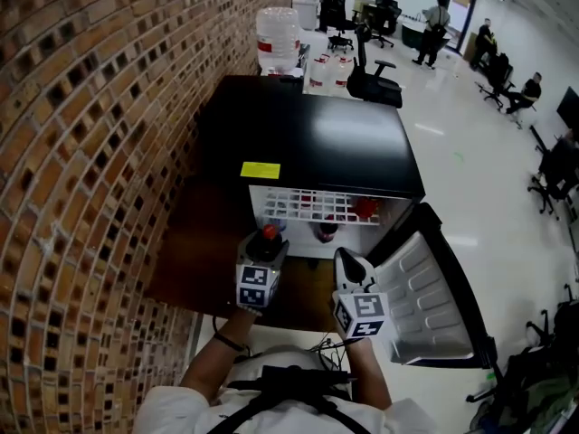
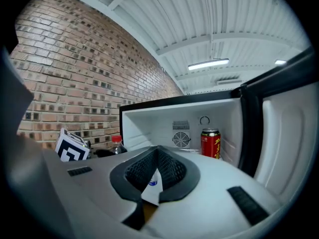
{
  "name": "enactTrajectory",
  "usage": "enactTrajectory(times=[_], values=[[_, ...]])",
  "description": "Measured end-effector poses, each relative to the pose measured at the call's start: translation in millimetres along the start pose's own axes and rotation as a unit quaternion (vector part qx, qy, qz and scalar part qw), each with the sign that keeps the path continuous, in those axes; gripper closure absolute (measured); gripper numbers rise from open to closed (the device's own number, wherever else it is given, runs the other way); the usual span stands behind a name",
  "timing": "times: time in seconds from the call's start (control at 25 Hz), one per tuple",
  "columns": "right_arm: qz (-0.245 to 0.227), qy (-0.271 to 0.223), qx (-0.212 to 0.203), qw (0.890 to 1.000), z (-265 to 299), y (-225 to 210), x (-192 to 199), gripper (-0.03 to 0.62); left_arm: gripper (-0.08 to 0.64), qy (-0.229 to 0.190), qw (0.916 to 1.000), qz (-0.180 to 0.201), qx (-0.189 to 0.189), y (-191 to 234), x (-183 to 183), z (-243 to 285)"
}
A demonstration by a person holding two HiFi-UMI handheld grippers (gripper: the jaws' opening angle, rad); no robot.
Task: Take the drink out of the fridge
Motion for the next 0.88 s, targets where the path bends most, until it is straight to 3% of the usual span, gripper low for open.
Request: enactTrajectory(times=[0.4, 0.88], values=[[-0.001, 0.015, -0.003, 1.000, 14.2, 16.0, 12.9, 0.586, 0.249, 0.042, 0.9979, -0.032, -0.037, 45.7, 97.4, -16.3], [-0.011, 0.034, 0.005, 0.999, 21.1, 13.6, 23.3, 0.586, 0.247, 0.097, 0.9919, -0.045, -0.070, 80.3, 171.8, -6.4]])
Point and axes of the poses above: the fingertips, and each gripper's own axes: z forward along the fingers, y to its left, x out of its underside, the point moved 3 cm from there along -z, backward along the fingers, and after that the axes turned 6 degrees about -y, right-handed, at the moved point
